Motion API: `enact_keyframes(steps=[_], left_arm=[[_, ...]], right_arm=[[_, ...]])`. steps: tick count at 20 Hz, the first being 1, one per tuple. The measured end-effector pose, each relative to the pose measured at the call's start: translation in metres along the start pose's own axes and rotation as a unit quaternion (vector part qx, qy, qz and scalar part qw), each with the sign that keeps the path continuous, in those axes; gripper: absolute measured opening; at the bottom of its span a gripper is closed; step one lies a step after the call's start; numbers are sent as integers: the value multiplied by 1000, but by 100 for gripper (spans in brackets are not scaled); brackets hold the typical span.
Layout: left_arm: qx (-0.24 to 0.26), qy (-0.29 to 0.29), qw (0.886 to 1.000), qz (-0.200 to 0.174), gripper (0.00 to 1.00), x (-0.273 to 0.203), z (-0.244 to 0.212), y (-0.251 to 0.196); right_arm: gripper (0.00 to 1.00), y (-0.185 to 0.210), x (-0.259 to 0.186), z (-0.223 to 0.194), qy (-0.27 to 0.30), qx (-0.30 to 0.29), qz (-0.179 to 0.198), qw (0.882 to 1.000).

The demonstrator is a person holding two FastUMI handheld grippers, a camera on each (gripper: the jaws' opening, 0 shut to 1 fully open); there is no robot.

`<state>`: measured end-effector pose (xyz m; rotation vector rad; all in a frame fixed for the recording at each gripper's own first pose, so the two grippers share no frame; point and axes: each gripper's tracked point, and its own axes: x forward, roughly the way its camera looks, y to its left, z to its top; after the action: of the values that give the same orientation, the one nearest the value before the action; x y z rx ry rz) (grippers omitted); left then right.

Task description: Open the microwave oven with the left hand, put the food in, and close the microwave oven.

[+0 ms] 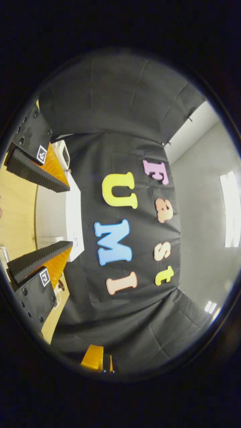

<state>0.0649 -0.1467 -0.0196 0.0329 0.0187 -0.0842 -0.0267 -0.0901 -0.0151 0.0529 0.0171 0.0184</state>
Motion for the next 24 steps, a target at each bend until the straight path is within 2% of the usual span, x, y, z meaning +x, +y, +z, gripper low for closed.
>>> enact_keyframes(steps=[3,4,6,7,10,12,13,14,16,17,18,19,22,24], left_arm=[[-12,5,1000,-21,100,36,-14,-14],[-10,3,1000,-27,93,49,-16,-18],[-4,7,999,-42,97,72,-30,-26],[-2,9,999,-50,93,84,-38,-30],[6,22,998,-66,100,115,-62,-38],[3,33,997,-75,100,134,-82,-43],[3,40,996,-79,93,143,-92,-46],[4,48,995,-82,97,154,-102,-49],[2,65,994,-91,93,169,-122,-56],[0,73,993,-95,97,175,-131,-59],[0,80,992,-99,93,183,-139,-63],[2,88,991,-104,93,190,-149,-67],[8,116,985,-124,99,208,-177,-80],[8,132,982,-133,94,216,-193,-88]], right_arm=[[96,-12,7,-3,10,-4,-29,1000],[96,-14,9,1,6,-2,-38,999],[96,-17,14,-1,6,-8,-56,998],[96,-18,17,0,6,-10,-65,998],[96,-18,24,0,9,-14,-88,996],[96,-16,27,-1,13,-23,-100,995],[96,-16,28,-1,14,-29,-106,994],[96,-17,28,-1,16,-34,-113,993],[96,-18,28,-4,22,-40,-127,991],[96,-19,28,-4,24,-41,-135,990],[96,-21,26,-4,26,-41,-145,988],[96,-22,25,-7,30,-40,-154,987],[96,-27,19,-13,41,-38,-181,982],[96,-30,12,-17,50,-42,-196,978]])
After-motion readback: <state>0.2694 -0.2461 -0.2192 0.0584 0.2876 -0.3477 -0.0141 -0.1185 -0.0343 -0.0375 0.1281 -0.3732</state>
